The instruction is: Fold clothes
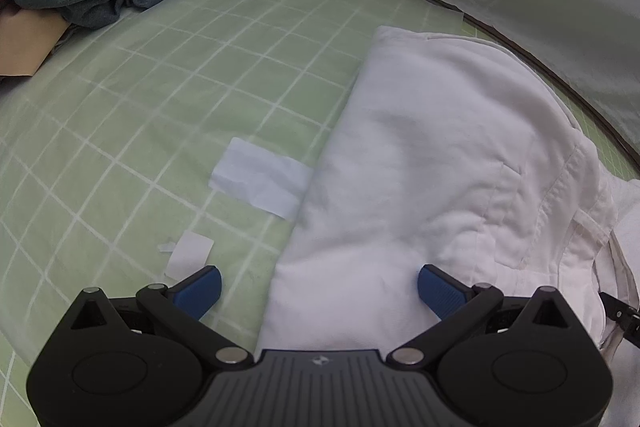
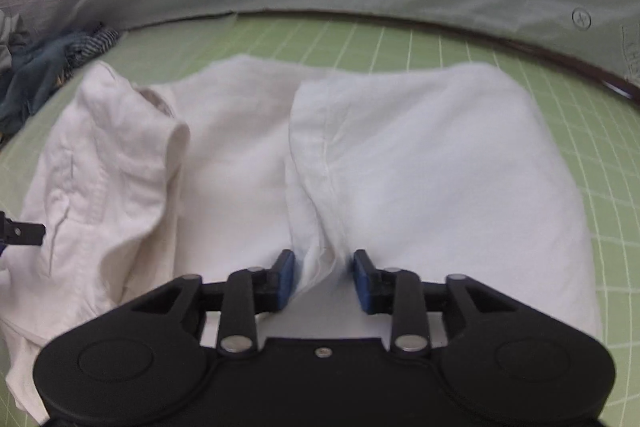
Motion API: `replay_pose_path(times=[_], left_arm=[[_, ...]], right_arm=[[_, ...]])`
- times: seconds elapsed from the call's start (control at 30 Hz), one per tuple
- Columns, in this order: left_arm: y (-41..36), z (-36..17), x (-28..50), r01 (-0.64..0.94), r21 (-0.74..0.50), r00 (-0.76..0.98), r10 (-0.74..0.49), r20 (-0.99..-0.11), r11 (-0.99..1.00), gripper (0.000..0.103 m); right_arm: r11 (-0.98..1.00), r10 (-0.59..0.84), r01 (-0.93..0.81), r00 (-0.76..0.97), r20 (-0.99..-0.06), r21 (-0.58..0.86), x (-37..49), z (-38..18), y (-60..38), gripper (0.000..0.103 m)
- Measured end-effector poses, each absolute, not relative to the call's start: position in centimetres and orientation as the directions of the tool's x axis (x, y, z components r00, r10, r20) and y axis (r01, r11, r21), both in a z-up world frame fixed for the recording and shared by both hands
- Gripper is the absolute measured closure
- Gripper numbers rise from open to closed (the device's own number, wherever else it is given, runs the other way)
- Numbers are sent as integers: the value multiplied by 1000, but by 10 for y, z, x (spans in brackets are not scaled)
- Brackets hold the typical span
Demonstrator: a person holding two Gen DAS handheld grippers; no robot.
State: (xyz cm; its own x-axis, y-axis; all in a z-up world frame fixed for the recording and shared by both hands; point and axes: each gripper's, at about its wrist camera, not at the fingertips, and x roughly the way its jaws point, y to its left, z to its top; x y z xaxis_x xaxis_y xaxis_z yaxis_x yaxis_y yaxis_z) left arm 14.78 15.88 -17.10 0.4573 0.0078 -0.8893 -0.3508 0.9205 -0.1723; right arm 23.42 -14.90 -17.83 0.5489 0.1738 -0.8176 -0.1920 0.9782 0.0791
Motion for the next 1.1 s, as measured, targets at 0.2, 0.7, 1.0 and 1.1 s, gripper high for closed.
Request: replay_pose_path(times=[0.2,0.7,1.0,1.1], left_arm=[[156,-172,146,-350,-167,466,16,-884,922,0],[161,-173,150,-310,-173,463,-11,-886,935,0],[153,-166,145,-296,-223,511,-43,-858,929,32],[153,-163,143,-327,-219,511,-23,-859,919,51]], right_arm=[[980,197,-121,653,-731,156,211,-144,-178,27],[975,-46,-154,573,-818,-162,199,-175,-167,6],[997,-18,-49,601,-799,-60,187,-159,-189,5],[998,-34,-14,608,-793,-53,186,-155,-196,5]])
